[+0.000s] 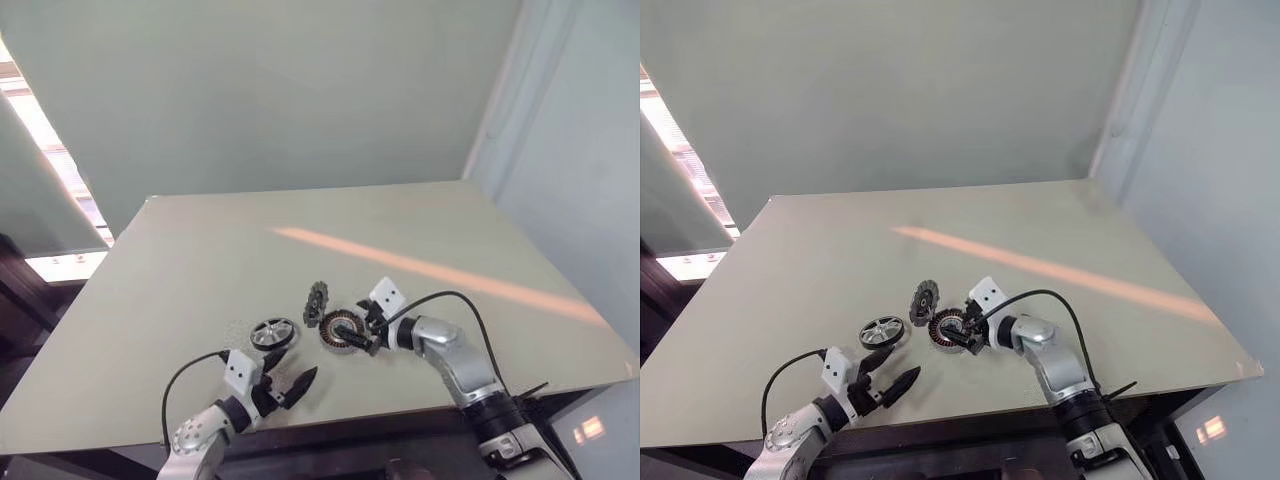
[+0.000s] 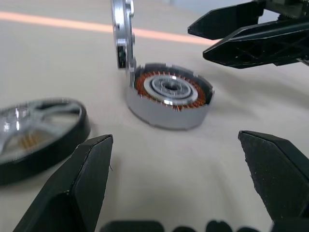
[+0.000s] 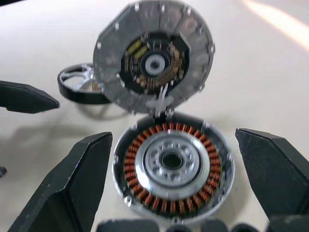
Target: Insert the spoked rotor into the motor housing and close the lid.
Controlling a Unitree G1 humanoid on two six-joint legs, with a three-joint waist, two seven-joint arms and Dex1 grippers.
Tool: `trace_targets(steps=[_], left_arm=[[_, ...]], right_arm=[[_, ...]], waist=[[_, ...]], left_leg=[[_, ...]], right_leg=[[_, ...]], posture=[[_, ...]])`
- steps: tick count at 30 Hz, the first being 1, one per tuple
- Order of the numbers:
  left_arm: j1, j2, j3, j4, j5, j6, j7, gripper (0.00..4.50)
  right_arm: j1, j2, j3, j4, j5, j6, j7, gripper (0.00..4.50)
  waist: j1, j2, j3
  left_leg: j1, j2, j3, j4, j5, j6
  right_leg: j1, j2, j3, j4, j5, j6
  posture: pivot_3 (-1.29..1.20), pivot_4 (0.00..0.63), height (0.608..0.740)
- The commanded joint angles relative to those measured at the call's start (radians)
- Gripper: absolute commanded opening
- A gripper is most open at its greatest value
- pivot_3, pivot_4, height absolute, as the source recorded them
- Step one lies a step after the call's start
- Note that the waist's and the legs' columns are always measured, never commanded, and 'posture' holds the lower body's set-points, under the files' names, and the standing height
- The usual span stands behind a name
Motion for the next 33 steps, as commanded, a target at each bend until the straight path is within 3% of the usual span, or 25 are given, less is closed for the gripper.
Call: trace_targets(steps=[1, 8, 10, 22, 28, 33], left_arm=[[-0.004, -0.005, 0.02, -0.048, -0.018, -0.007, 0.008, 4.5], [-0.009, -0.003, 0.019, -0.042, -0.008, -0.013, 0.007, 4.5], [-0.014, -0.004, 0.015, -0.04, -0.003, -0.015, 0.007, 4.5], [-0.026, -0.005, 0.01, -0.048, 0.002, -0.015, 0.01, 4.5], [-0.017, -0.006, 0.014, -0.063, 0.0, -0.01, 0.022, 4.5], [0.006, -0.033, 0.039, -0.097, -0.052, 0.052, 0.07, 4.5]], right_arm=[[-0.002, -0.003, 0.004, -0.04, 0.01, -0.032, 0.015, 4.46], [-0.004, 0.002, 0.004, -0.021, 0.001, -0.021, -0.001, 4.46], [-0.013, 0.016, -0.007, -0.009, 0.0, 0.001, -0.033, 4.11], [-0.097, 0.085, 0.003, 0.166, -0.033, -0.012, -0.131, 0.01], [-0.106, 0.084, 0.046, 0.269, -0.091, -0.04, -0.132, 0.01], [-0.104, 0.094, -0.002, 0.236, -0.05, -0.063, -0.124, 0.01]], waist=[[0.0, 0.0, 0.0], [0.0, 0.0, 0.0], [0.0, 0.0, 0.0], [0.0, 0.0, 0.0], [0.0, 0.0, 0.0], [0.0, 0.0, 0.0]], left_leg=[[0.0, 0.0, 0.0, 0.0, 0.0, 0.0], [0.0, 0.0, 0.0, 0.0, 0.0, 0.0], [0.0, 0.0, 0.0, 0.0, 0.0, 0.0], [0.0, 0.0, 0.0, 0.0, 0.0, 0.0], [0.0, 0.0, 0.0, 0.0, 0.0, 0.0], [0.001, 0.0, 0.0, 0.0, 0.0, 0.0]], right_leg=[[0.0, 0.0, 0.0, 0.0, 0.0, 0.0], [0.0, 0.0, 0.0, 0.0, 0.0, 0.0], [0.0, 0.0, 0.0, 0.0, 0.0, 0.0], [0.0, 0.0, 0.0, 0.0, 0.0, 0.0], [0.0, 0.0, 0.0, 0.0, 0.0, 0.0], [0.001, 0.0, 0.0, 0.0, 0.0, 0.0]], posture=[[0.0, 0.0, 0.74], [0.0, 0.0, 0.74], [0.0, 0.0, 0.74], [0.0, 0.0, 0.74], [0.0, 0.0, 0.74], [0.0, 0.0, 0.74]])
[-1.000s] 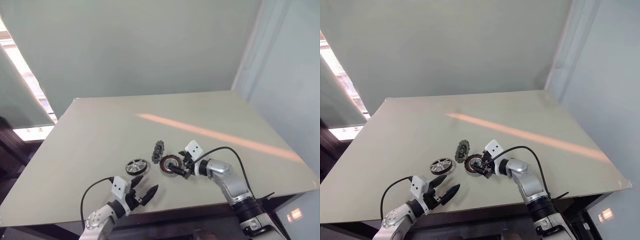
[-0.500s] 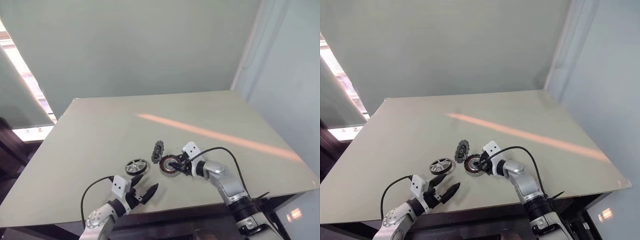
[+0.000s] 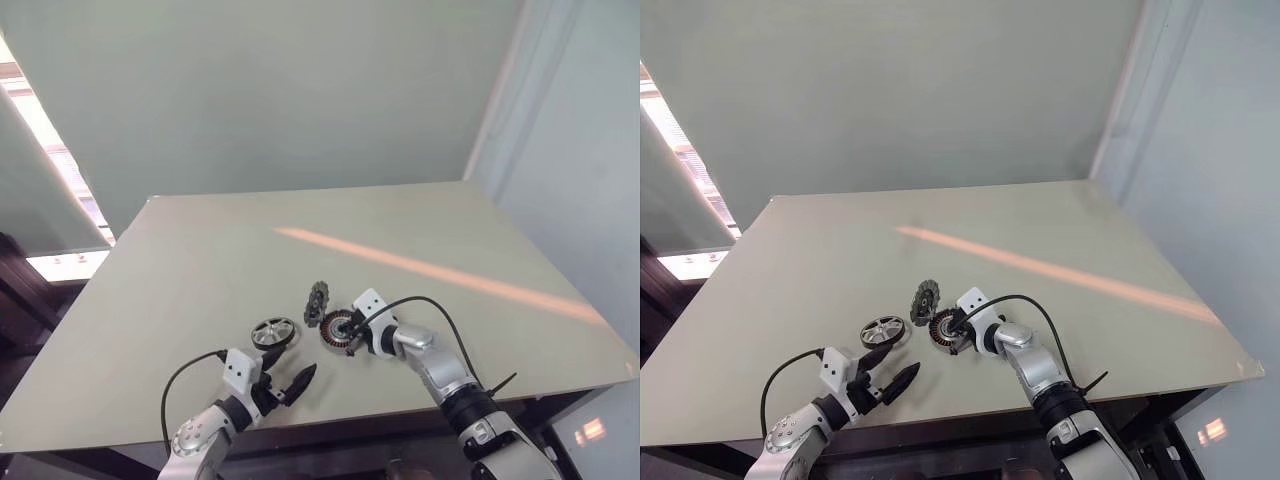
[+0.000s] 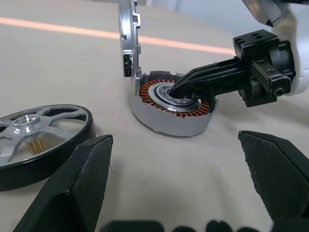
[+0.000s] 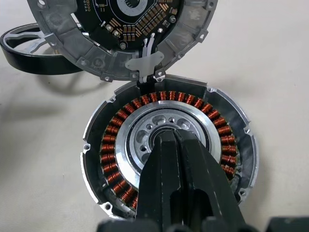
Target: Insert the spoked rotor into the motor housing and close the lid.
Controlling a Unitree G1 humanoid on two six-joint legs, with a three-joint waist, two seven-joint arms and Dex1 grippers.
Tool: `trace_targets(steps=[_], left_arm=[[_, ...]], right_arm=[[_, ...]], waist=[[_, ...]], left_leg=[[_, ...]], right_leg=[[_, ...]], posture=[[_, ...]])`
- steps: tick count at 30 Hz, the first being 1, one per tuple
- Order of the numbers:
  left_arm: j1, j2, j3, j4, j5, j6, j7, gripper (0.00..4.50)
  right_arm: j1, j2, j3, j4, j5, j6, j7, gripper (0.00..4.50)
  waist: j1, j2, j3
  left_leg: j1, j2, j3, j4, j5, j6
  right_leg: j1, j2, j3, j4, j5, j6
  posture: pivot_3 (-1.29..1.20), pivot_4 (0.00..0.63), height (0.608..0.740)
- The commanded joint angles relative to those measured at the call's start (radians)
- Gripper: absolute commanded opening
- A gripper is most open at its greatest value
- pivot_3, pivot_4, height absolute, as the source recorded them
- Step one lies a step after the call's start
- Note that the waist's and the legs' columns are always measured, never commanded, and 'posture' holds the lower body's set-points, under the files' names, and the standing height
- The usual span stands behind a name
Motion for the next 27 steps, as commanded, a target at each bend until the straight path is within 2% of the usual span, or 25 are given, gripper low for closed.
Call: trace_targets(steps=[1, 8, 16, 20, 27], left_arm=[[0.012, -0.022, 0.038, -0.079, -0.069, 0.082, 0.048, 4.5], [0.055, -0.113, 0.173, -0.167, -0.305, 0.335, 0.203, 4.5], [-0.025, -0.201, 0.305, -0.106, -0.504, 0.514, 0.352, 4.5], [-0.1, -0.253, 0.378, -0.051, -0.582, 0.549, 0.44, 4.5], [-0.169, -0.315, 0.428, -0.018, -0.64, 0.563, 0.528, 4.5]], right_arm=[[-0.015, 0.002, -0.045, -0.051, 0.035, -0.025, 0.01, 0.01], [0.011, -0.027, -0.06, -0.181, 0.048, -0.025, 0.034, 0.01], [0.081, -0.065, -0.023, -0.335, 0.047, 0.005, 0.081, 0.01], [0.124, -0.091, 0.002, -0.396, 0.038, 0.02, 0.104, 0.01], [0.17, -0.112, 0.004, -0.453, 0.04, 0.047, 0.094, 0.01]], waist=[[0.0, 0.0, 0.0], [0.0, 0.0, 0.0], [0.0, -0.001, 0.0], [0.001, -0.001, 0.0], [0.001, -0.002, 0.0]], left_leg=[[0.0, 0.0, 0.0, 0.0, 0.0, 0.0], [-0.001, 0.0, -0.001, 0.0, 0.0, 0.0], [-0.001, 0.0, -0.001, 0.001, 0.0, 0.0], [-0.001, 0.0, -0.001, 0.002, 0.0, 0.0], [-0.001, -0.001, -0.001, 0.001, 0.0, 0.0]], right_leg=[[0.0, 0.0, 0.0, 0.0, 0.0, 0.0], [-0.001, 0.0, 0.0, 0.0, 0.0, 0.001], [0.0, 0.0, -0.001, -0.001, 0.0, 0.0], [0.001, 0.0, -0.001, -0.001, 0.0, 0.0], [0.0, 0.0, -0.001, -0.001, 0.0, 0.0]], posture=[[0.0, 0.0, 0.74], [0.0, 0.0, 0.74], [0.0, 0.0, 0.74], [0.0, 0.0, 0.74], [0.0, 0.0, 0.74]])
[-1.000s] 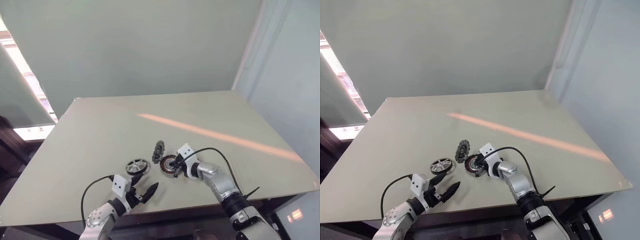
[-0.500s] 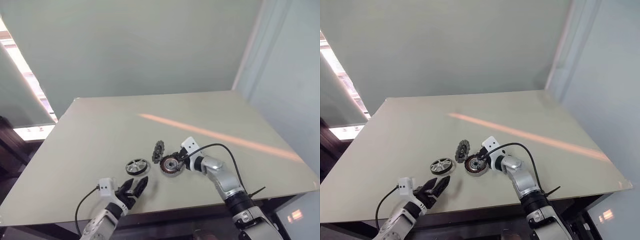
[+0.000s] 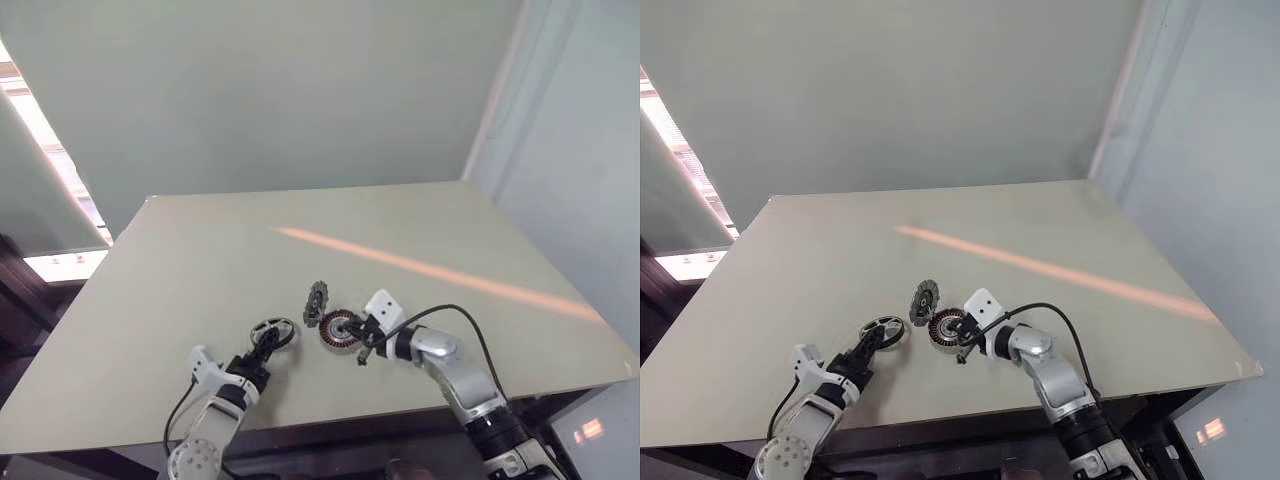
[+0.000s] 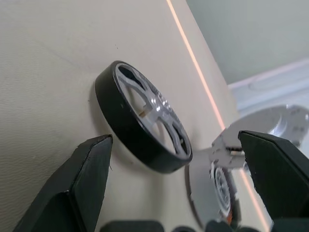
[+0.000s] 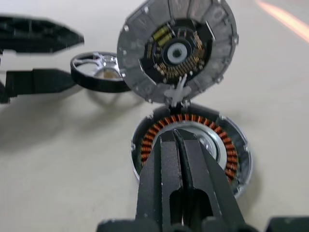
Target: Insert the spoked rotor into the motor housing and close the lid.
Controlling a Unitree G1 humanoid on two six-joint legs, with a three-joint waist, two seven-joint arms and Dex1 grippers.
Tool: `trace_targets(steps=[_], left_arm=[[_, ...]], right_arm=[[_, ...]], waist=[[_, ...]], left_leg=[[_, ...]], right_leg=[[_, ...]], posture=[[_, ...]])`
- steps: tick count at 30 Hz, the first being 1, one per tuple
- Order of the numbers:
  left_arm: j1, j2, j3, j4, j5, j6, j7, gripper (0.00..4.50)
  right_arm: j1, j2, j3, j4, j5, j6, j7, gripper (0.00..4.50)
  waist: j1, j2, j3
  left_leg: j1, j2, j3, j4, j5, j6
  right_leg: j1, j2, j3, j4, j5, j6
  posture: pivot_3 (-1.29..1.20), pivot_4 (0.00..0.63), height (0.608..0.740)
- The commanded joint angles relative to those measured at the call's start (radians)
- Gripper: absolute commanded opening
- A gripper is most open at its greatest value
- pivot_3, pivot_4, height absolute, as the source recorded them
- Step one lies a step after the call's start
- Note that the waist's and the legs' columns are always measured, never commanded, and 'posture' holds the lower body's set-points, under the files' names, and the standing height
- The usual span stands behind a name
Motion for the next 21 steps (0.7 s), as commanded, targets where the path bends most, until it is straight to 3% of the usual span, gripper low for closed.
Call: trace_targets(steps=[1, 13, 16, 21], left_arm=[[-0.04, -0.018, 0.023, 0.004, -0.043, 0.011, 0.04, 4.5], [-0.123, -0.074, 0.084, 0.076, -0.063, -0.027, 0.161, 4.5], [-0.133, -0.092, 0.099, 0.084, -0.071, -0.047, 0.193, 3.68], [-0.142, -0.112, 0.119, 0.095, -0.107, -0.07, 0.238, 1.86]], right_arm=[[0.01, -0.002, -0.006, -0.077, 0.012, 0.007, -0.012, 0.01], [0.042, -0.025, -0.018, -0.139, 0.016, 0.038, -0.035, 0.01], [0.043, -0.031, -0.022, -0.145, 0.017, 0.043, -0.038, 0.0], [0.045, -0.038, -0.027, -0.156, 0.022, 0.049, -0.043, 0.0]], waist=[[0.0, -0.001, 0.0], [0.002, -0.001, 0.0], [-0.001, -0.001, 0.0], [0.0, -0.002, 0.0]], left_leg=[[0.0, 0.0, 0.0, 0.0, 0.0, 0.0], [0.001, 0.0, 0.0, 0.001, 0.0, 0.0], [0.001, 0.0, 0.0, 0.001, 0.0, 0.0], [0.0, 0.0, 0.0, 0.0, 0.0, 0.0]], right_leg=[[0.0, 0.0, 0.0, 0.0, 0.0, 0.0], [0.001, 0.0, 0.0, 0.0, 0.0, 0.0], [0.001, 0.0, 0.0, 0.0, 0.0, 0.0], [0.0, 0.0, 0.0, 0.0, 0.0, 0.0]], posture=[[0.0, 0.0, 0.74], [0.0, 0.0, 0.74], [0.0, 0.0, 0.74], [0.0, 0.0, 0.74]])
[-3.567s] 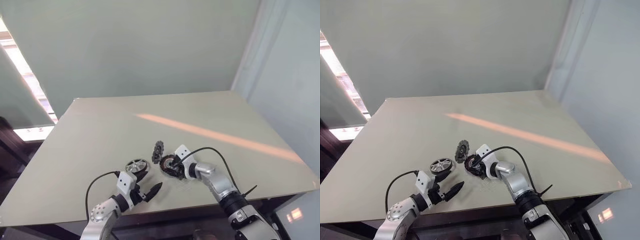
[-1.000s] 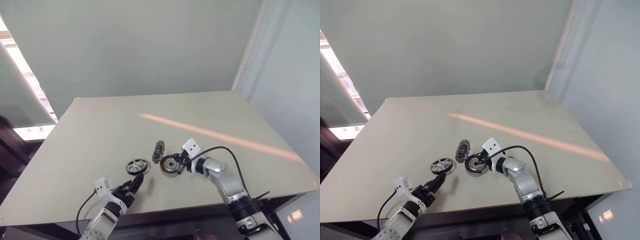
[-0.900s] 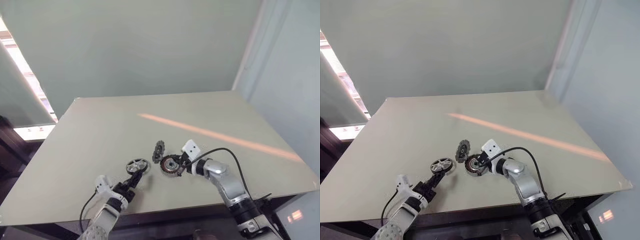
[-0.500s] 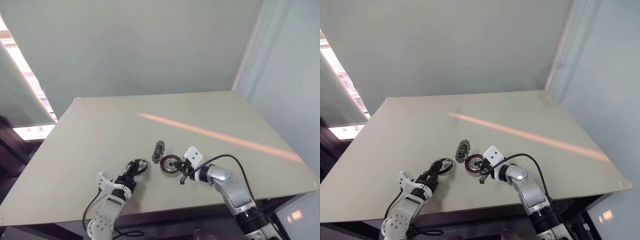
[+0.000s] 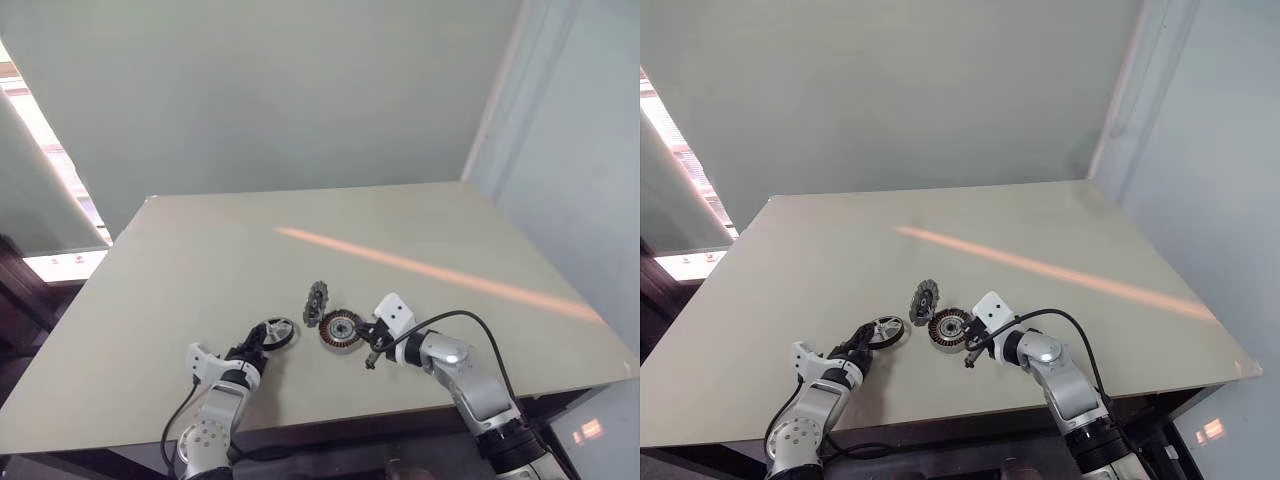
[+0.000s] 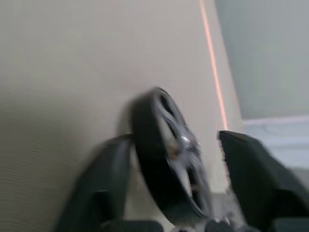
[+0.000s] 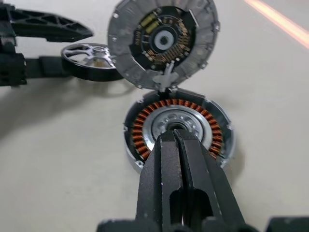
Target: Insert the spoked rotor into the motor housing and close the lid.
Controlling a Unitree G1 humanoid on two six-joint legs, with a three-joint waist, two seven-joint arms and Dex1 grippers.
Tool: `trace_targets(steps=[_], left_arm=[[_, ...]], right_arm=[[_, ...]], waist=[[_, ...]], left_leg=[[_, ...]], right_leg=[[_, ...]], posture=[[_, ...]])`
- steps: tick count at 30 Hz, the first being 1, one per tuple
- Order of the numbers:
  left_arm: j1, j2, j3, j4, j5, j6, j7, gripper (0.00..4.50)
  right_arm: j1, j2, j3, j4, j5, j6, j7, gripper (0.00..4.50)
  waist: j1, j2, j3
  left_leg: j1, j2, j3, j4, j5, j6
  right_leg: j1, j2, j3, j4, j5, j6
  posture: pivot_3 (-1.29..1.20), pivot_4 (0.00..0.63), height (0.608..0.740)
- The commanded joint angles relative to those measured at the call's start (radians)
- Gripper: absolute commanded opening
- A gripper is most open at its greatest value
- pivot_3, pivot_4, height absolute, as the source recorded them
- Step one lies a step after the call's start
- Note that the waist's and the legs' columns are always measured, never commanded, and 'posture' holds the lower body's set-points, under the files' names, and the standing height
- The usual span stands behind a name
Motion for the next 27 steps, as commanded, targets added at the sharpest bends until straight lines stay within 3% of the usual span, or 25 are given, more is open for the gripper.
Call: trace_targets(steps=[1, 4, 5, 15, 20, 27], left_arm=[[-0.022, -0.046, 0.019, -0.003, -0.038, -0.022, 0.022, 1.5], [-0.021, -0.049, 0.018, -0.003, -0.046, -0.029, 0.025, 0.41], [-0.02, -0.049, 0.016, -0.003, -0.049, -0.031, 0.025, 0.37], [-0.018, -0.045, 0.017, -0.01, -0.084, -0.042, -0.002, 0.37], [-0.003, -0.04, 0.054, -0.071, -0.246, -0.012, -0.075, 0.37], [0.106, 0.048, 0.049, -0.216, -0.46, 0.136, -0.214, 0.37]], right_arm=[[-0.014, -0.001, -0.02, -0.059, 0.022, -0.001, -0.005, 0.0], [-0.015, -0.003, -0.022, -0.061, 0.023, 0.001, -0.006, 0.0], [-0.015, -0.003, -0.022, -0.061, 0.023, 0.002, -0.007, 0.0], [-0.022, -0.007, -0.024, -0.048, 0.027, -0.003, -0.009, 0.0], [-0.02, -0.009, -0.025, -0.042, 0.026, -0.01, -0.009, 0.0], [-0.01, -0.021, -0.033, -0.03, 0.026, -0.022, -0.009, 0.0]], waist=[[0.0, 0.0, 0.0], [0.001, 0.0, 0.0], [0.001, -0.001, 0.0], [0.001, -0.001, 0.0], [0.0, -0.002, 0.001], [0.0, -0.002, 0.001]], left_leg=[[0.0, 0.0, 0.0, 0.0, 0.0, 0.0], [-0.001, 0.0, 0.0, 0.0, 0.0, 0.0], [-0.001, 0.0, 0.0, 0.0, 0.0, 0.0], [-0.001, 0.0, 0.0, 0.0, 0.0, 0.0], [-0.001, 0.0, 0.0, 0.0, 0.0, 0.0], [-0.002, 0.0, 0.0, 0.0, 0.0, 0.0]], right_leg=[[0.0, 0.0, 0.0, 0.0, 0.0, 0.0], [0.0, 0.0, 0.0, -0.001, 0.0, 0.0], [0.0, 0.0, 0.0, -0.001, 0.0, 0.0], [0.0, 0.0, 0.0, -0.001, 0.0, 0.0], [-0.001, 0.0, 0.0, -0.001, 0.0, 0.0], [-0.001, 0.0, 0.0, -0.001, 0.0, 0.0]], posture=[[0.0, 0.0, 0.74], [0.0, 0.0, 0.74], [0.0, 0.0, 0.74], [0.0, 0.0, 0.74], [0.0, 0.0, 0.74], [0.0, 0.0, 0.74]])
